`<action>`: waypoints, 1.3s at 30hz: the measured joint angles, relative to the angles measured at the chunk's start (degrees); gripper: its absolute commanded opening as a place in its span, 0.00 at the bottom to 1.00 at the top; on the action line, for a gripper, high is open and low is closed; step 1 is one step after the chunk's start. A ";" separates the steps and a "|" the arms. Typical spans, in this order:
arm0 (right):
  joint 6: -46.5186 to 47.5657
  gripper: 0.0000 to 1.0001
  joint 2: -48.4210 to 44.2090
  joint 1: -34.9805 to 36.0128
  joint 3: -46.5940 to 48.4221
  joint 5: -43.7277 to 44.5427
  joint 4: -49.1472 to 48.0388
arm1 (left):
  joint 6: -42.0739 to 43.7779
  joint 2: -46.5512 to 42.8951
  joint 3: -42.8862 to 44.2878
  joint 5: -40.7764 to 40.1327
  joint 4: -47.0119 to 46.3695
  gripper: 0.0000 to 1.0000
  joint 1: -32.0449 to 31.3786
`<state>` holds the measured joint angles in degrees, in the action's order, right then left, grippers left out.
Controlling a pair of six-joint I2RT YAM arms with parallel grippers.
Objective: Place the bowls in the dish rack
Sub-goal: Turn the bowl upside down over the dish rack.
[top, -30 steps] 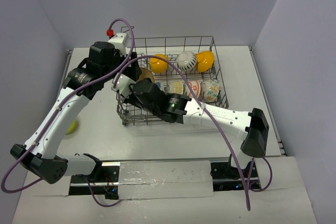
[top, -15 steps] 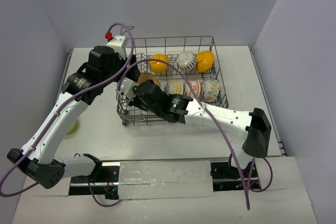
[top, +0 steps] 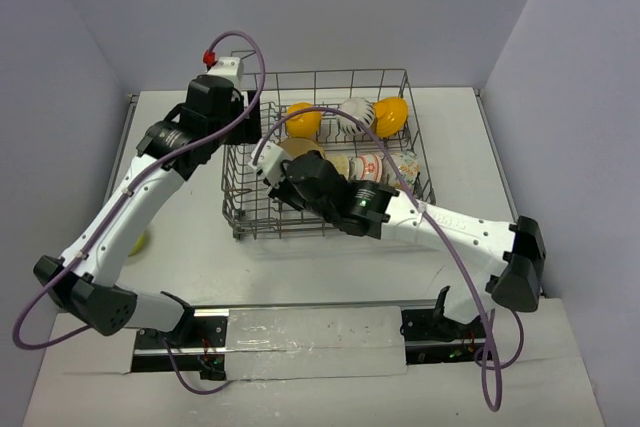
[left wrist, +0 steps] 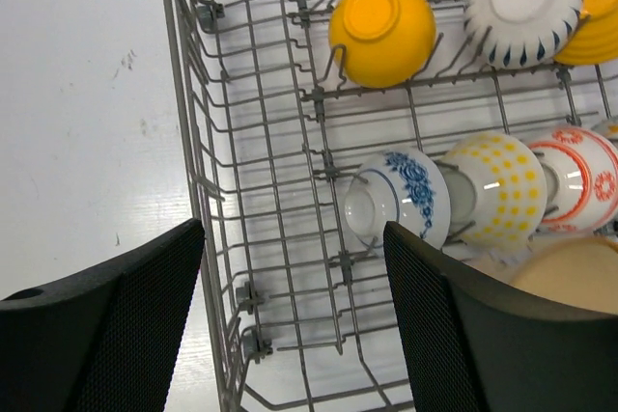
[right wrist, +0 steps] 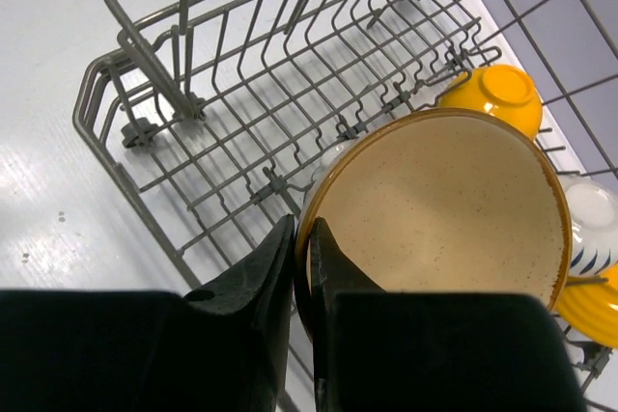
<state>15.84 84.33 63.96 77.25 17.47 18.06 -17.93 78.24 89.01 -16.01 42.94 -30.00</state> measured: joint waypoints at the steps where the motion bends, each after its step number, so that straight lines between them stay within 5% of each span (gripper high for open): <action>1: -0.22 0.00 -1.11 0.00 -0.87 0.00 -0.09 | 0.00 1.14 1.36 -0.39 0.46 0.80 0.20; 10: -2.84 0.00 -9.49 -0.68 -5.97 0.22 0.20 | 0.00 3.21 5.60 -2.95 2.47 0.80 2.27; 22: -16.63 0.00 -17.57 -20.39 -4.13 -16.87 -2.05 | 0.04 -5.35 -13.18 -3.43 2.10 0.75 3.37; 27: -21.59 0.00 -15.91 -25.33 -3.63 -24.35 -2.95 | 0.07 -5.25 -16.31 -2.95 2.08 0.61 3.52; 31: -26.01 0.00 -12.48 -29.07 -1.99 -29.27 -5.16 | 0.24 -5.22 -16.87 -1.73 1.33 0.34 3.61; 39: -35.08 0.00 -3.32 -32.52 4.35 -34.34 -12.74 | 1.14 -5.22 -19.43 0.46 -0.11 0.13 3.61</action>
<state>-19.25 81.01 31.44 81.60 -16.86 5.32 -16.80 73.01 69.58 -15.55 42.83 -26.39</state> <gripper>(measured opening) 0.149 0.197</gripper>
